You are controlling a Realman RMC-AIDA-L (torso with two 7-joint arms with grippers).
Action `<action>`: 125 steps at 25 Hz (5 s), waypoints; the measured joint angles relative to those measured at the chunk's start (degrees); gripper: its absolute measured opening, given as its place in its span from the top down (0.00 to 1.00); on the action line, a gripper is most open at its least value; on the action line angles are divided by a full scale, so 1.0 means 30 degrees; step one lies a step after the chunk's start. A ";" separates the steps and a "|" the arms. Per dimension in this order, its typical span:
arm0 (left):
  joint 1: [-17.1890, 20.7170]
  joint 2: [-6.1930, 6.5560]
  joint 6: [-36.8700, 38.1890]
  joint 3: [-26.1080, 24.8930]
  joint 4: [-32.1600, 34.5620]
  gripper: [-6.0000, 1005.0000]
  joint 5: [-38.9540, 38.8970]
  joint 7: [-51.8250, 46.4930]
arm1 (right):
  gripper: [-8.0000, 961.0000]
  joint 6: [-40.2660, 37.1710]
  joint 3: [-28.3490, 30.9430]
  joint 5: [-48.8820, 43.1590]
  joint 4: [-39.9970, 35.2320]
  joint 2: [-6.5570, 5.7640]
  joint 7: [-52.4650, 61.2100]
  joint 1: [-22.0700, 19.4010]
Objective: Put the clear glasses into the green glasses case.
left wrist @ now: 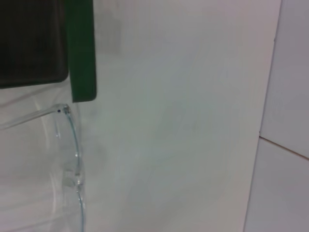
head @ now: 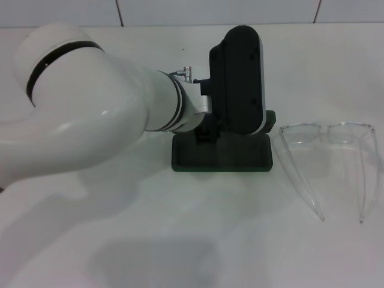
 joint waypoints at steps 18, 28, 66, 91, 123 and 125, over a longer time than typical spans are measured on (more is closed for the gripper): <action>0.1295 0.0012 0.3980 -0.3170 0.7904 0.49 -0.0104 0.0838 | 0.14 -0.0378 -0.0907 -0.1109 -0.2209 -0.0033 0.2863 0.0425; 0.4013 0.0008 0.2669 -0.7343 0.9970 0.49 -0.8857 0.2733 | 0.14 0.0527 -0.1969 -0.7038 -0.8604 -0.0931 0.8708 0.3016; 0.6883 0.0054 1.3701 -1.7562 -1.1043 0.61 -3.2133 2.0337 | 0.16 0.4921 -1.3344 -2.3339 -1.1493 0.0491 1.3966 1.3903; 0.7294 0.0083 1.4480 -1.7655 -1.2492 0.65 -3.2957 2.0945 | 0.35 0.6254 -1.4861 -2.4700 -0.8969 0.1266 1.4613 1.4197; 0.7558 0.0120 1.6952 -1.8424 -1.4003 0.72 -3.3652 2.1636 | 0.91 0.1007 -1.4654 -1.8991 -1.4000 0.1250 1.6082 1.1692; 0.7501 0.0121 1.7176 -1.8424 -1.3996 0.72 -3.3850 2.1560 | 0.91 0.0860 -1.4468 -1.8226 -1.4710 0.1236 1.6224 1.1359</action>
